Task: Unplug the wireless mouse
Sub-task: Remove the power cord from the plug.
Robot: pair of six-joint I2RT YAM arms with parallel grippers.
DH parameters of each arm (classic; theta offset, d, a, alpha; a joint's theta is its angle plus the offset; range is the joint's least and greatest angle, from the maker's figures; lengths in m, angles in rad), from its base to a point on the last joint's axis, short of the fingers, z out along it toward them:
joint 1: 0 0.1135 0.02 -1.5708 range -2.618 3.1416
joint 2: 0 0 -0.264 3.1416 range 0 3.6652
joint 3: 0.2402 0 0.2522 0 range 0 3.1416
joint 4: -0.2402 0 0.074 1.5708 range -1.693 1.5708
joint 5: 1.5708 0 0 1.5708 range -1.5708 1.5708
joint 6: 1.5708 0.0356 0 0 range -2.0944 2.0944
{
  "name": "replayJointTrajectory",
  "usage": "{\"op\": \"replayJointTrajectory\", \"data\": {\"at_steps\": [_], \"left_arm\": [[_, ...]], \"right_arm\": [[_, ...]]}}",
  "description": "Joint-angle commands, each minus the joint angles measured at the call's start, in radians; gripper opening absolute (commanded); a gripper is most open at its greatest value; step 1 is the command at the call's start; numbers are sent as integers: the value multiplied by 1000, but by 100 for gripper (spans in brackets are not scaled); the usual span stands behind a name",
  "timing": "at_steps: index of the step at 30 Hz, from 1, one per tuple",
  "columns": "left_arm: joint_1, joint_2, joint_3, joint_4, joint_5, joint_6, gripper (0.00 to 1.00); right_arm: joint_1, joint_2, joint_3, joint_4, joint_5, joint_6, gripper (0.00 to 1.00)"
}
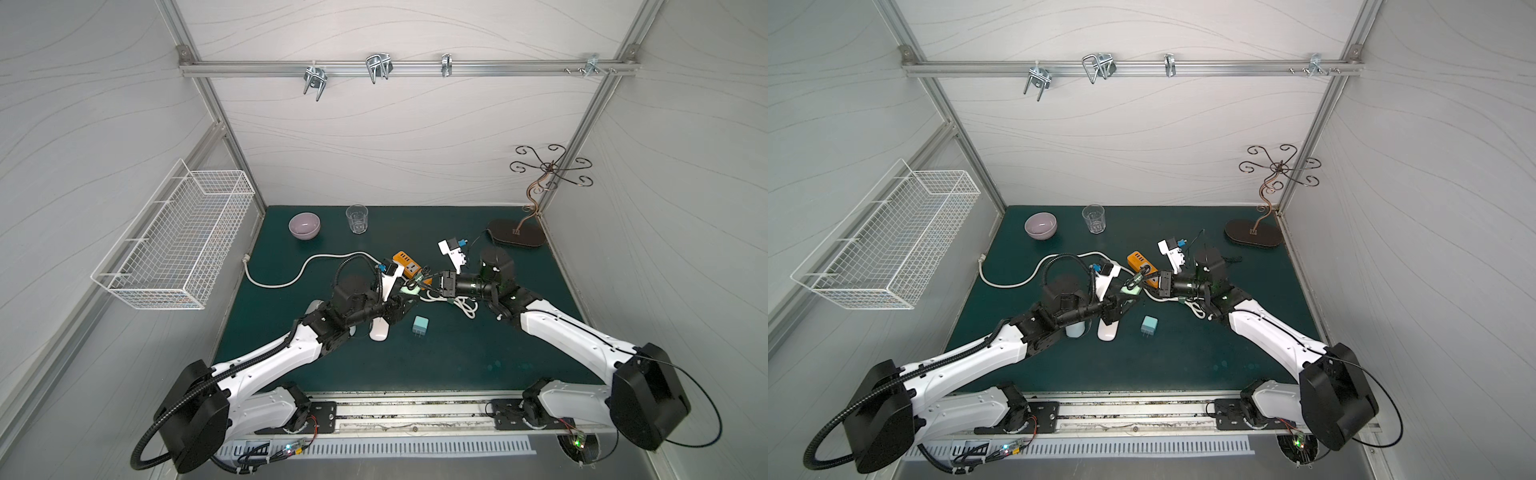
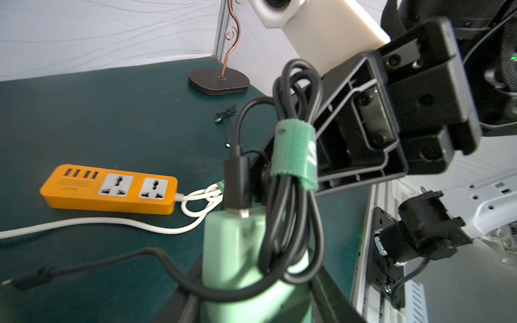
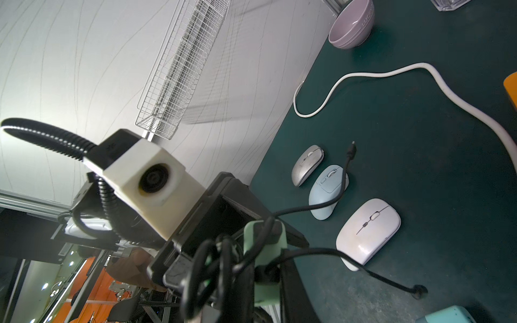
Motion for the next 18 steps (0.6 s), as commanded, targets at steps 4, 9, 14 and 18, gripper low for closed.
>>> {"op": "replayJointTrajectory", "data": {"at_steps": [4, 9, 14, 18], "left_arm": [[-27, -15, 46, 3, -192, 102, 51], [-28, -10, 40, 11, -221, 108, 54], [-27, -6, 28, 27, -254, 118, 56], [-26, 1, 26, 35, -266, 132, 57]], "right_arm": [[36, -20, 40, -78, 16, -21, 0], [38, -31, 37, -80, 26, -15, 0], [39, -42, 36, -83, 34, -15, 0], [40, -42, 37, -87, 27, -19, 0]]}}
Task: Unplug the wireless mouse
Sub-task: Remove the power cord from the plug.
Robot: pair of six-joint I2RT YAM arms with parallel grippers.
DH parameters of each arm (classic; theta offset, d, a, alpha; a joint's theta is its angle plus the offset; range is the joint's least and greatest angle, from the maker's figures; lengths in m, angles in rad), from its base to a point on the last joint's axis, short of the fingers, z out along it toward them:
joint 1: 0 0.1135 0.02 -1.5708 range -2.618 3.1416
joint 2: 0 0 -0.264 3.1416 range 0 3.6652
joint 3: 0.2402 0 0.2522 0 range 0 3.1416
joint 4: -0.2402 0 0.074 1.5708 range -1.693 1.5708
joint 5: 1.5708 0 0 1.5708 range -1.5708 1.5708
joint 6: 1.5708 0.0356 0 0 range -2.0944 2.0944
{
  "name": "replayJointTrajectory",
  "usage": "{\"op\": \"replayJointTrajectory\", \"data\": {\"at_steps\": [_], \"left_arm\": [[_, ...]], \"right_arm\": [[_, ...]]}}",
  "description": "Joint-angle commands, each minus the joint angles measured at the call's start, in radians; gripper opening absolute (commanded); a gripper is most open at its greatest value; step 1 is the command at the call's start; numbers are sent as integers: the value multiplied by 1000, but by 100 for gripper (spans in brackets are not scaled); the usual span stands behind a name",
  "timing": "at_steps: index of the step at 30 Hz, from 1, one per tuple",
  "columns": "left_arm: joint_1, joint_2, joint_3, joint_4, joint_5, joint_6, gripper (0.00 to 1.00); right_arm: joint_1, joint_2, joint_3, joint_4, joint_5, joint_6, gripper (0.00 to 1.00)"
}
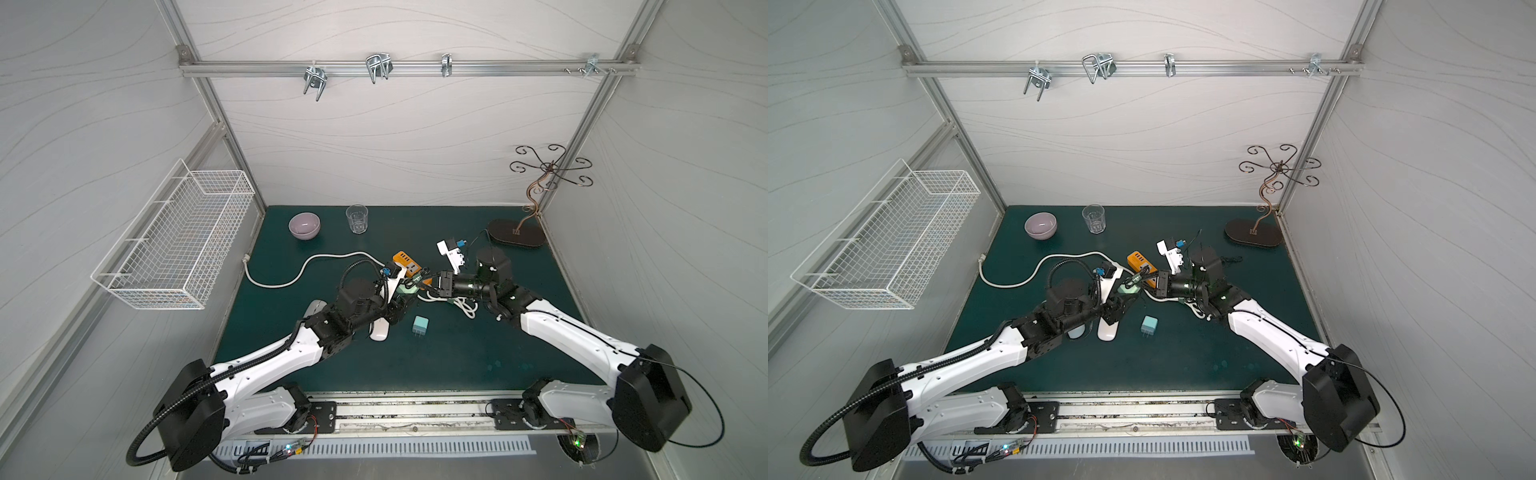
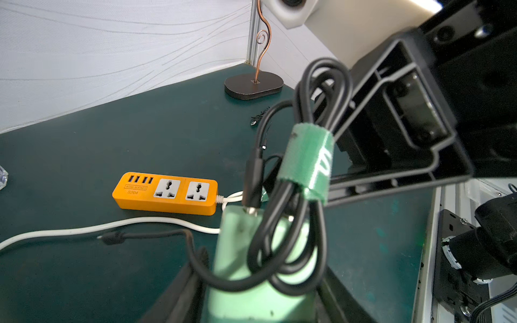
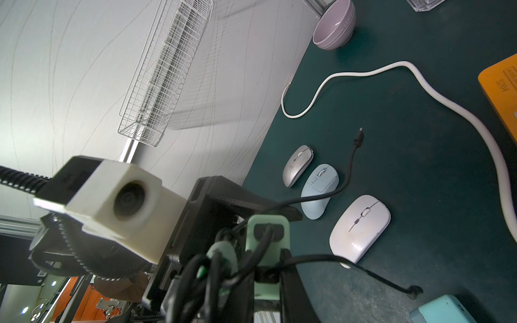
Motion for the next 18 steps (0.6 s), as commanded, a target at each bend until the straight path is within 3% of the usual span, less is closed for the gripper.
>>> {"op": "replayJointTrajectory", "data": {"at_steps": [1, 5, 12, 18], "left_arm": [[10, 7, 23, 57, -82, 27, 56], [9, 4, 27, 59, -62, 46, 52], [9, 14, 50, 32, 56, 70, 31], [9, 23, 57, 26, 74, 67, 14]], "right_arm": [[15, -32, 22, -29, -44, -10, 0], [20, -34, 30, -70, -42, -47, 0], [21, -38, 64, -155, -68, -119, 0], [22, -44, 77, -183, -61, -143, 0]]}}
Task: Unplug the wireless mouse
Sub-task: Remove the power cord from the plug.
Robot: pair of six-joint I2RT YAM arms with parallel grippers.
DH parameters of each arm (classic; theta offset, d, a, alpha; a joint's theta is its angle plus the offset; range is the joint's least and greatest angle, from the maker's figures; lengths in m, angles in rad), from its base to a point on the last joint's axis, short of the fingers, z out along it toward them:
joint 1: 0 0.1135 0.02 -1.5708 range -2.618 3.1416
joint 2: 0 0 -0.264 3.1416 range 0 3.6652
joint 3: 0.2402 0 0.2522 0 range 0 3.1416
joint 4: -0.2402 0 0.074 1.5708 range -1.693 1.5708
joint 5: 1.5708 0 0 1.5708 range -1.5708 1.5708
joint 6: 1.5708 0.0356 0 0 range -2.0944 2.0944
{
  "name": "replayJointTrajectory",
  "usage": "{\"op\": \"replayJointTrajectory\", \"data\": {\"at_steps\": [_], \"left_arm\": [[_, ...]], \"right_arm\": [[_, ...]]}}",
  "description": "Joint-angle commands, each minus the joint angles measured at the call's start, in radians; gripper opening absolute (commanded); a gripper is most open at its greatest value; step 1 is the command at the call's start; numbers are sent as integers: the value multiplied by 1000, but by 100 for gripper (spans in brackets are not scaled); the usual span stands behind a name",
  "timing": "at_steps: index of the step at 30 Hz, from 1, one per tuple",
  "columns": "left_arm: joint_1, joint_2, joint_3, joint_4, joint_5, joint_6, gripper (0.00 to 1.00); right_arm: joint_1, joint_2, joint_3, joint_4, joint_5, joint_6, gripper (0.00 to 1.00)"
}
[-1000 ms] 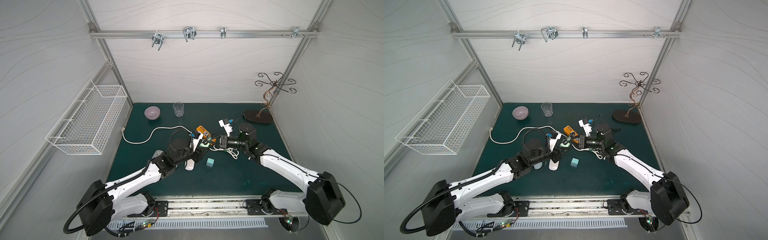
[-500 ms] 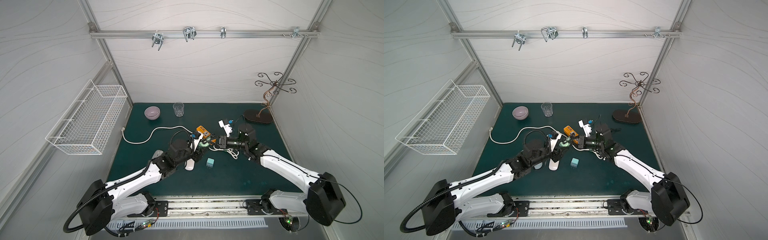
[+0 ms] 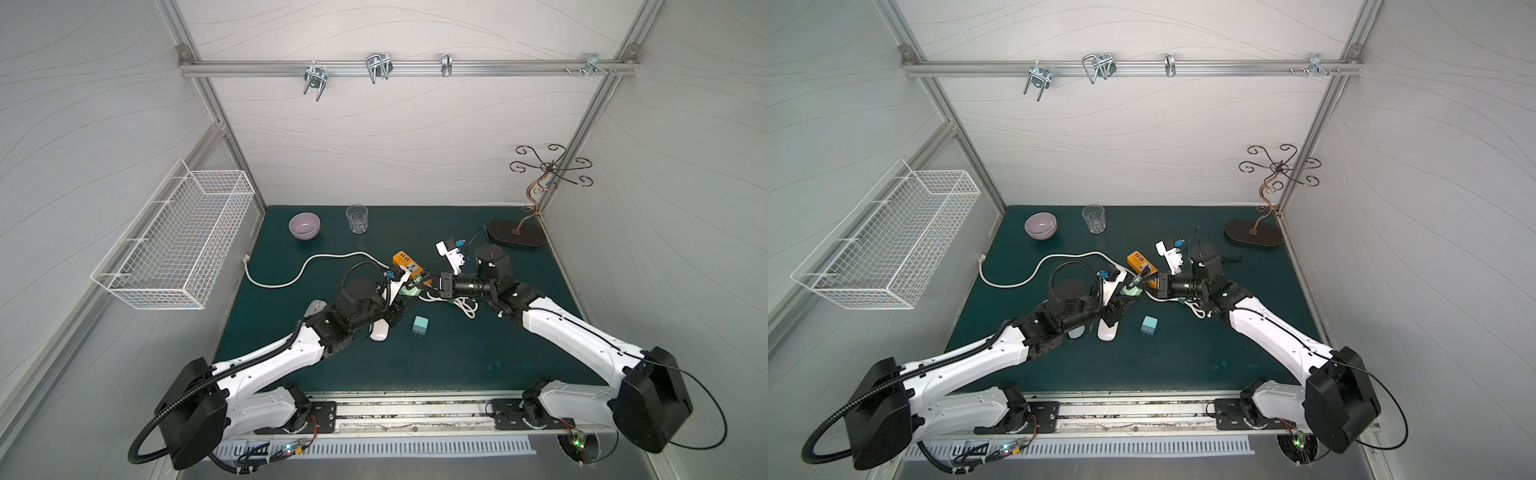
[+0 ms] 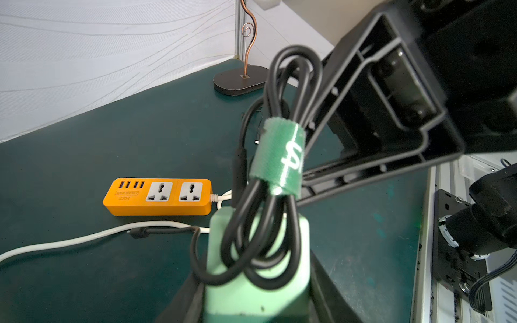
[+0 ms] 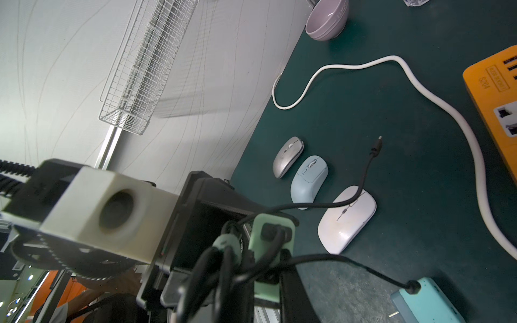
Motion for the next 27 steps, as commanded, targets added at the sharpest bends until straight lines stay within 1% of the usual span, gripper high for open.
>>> {"op": "replayJointTrajectory", "data": {"at_steps": [1, 3, 5, 11, 17, 20, 23, 27], "left_arm": [[8, 14, 56, 38, 16, 8, 12], [8, 16, 56, 31, 23, -1, 10], [5, 15, 44, 32, 6, -13, 9], [-10, 25, 10, 26, -121, -57, 9], [-13, 24, -7, 68, -249, -138, 8], [-15, 18, -10, 71, -245, -128, 8], [-15, 3, -12, 59, -258, -125, 9], [-15, -26, -16, 50, -262, -118, 10]], "right_arm": [[20, -37, 29, -42, -49, -43, 0], [16, -44, 29, -44, -16, -45, 0], [-3, -44, 40, -46, 0, -35, 0], [-62, -49, 52, -6, 72, 19, 0], [-75, -39, 59, 30, 191, 65, 0], [-74, -15, 68, 51, 182, 72, 0], [-92, -12, 89, -4, 228, 40, 0], [-189, -28, 148, -133, 274, -25, 0]]}}
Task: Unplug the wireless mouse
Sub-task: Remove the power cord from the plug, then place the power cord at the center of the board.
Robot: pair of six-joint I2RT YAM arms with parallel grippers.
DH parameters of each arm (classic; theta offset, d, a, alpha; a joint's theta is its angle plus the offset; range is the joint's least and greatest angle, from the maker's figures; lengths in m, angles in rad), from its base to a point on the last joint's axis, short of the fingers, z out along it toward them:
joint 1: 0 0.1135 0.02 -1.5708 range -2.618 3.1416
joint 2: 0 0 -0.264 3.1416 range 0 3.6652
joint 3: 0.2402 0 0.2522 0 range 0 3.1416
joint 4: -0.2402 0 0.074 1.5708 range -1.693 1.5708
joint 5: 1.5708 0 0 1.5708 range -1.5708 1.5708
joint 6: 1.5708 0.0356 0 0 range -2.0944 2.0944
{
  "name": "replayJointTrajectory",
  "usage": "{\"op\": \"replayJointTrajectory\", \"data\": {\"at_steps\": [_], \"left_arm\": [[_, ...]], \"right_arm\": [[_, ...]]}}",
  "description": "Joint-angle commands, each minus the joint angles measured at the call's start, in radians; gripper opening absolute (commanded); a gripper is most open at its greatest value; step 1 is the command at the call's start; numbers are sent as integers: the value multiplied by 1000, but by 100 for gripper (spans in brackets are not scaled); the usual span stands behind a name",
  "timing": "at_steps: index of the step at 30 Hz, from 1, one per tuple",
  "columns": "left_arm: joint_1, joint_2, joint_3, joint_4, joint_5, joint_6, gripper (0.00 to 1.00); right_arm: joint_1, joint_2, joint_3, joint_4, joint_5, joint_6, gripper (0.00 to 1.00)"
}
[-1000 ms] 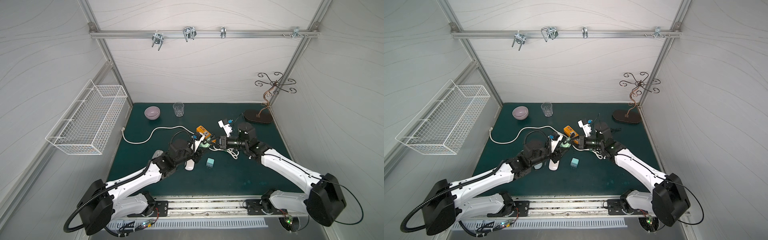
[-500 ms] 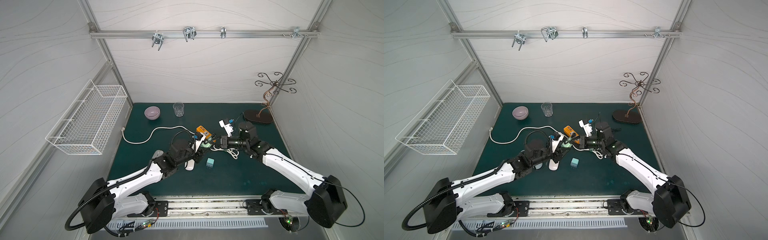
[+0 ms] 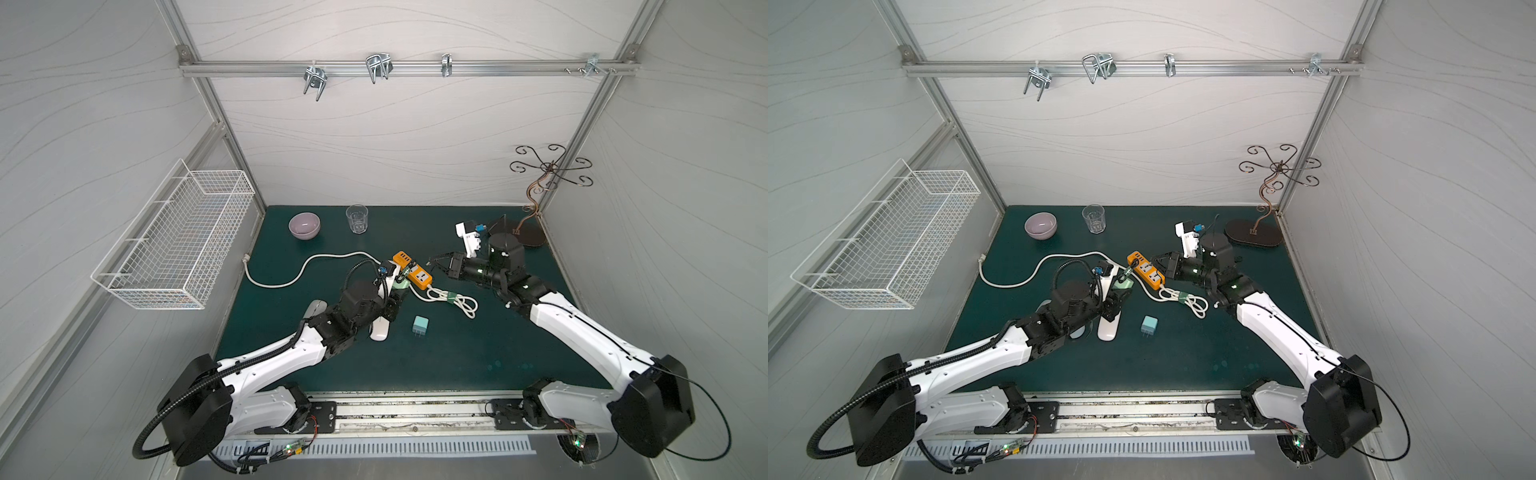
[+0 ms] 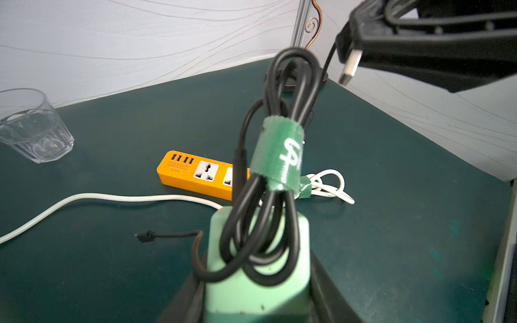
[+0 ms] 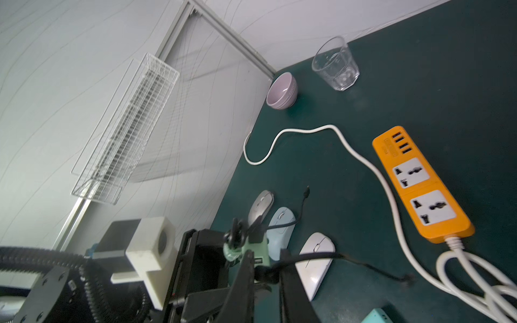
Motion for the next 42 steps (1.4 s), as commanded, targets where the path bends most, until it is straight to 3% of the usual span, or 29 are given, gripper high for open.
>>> {"op": "replayJointTrajectory", "data": {"at_steps": [1, 7, 14, 20, 26, 34, 42], "left_arm": [[0, -37, 6, 43, -27, -5, 11], [-1, -34, 7, 35, -17, 0, 12], [-1, -36, 17, 20, 7, 2, 13], [-1, -52, 8, 15, 1, 11, 13], [-1, -49, 8, 13, 7, 20, 13], [-1, -59, 6, 1, 0, 31, 14], [-1, -82, -1, -10, -16, 39, 14]], "right_arm": [[-80, -12, 74, -129, 71, -81, 0], [-241, -33, 84, -293, 112, -150, 0], [-458, -2, -52, -272, 75, -119, 0], [-502, 2, -62, -350, 254, -200, 0], [-597, 27, -68, -330, 300, -223, 0], [-598, 185, -1, -296, 374, -274, 0], [-512, 433, 18, -229, 142, -224, 0]]}}
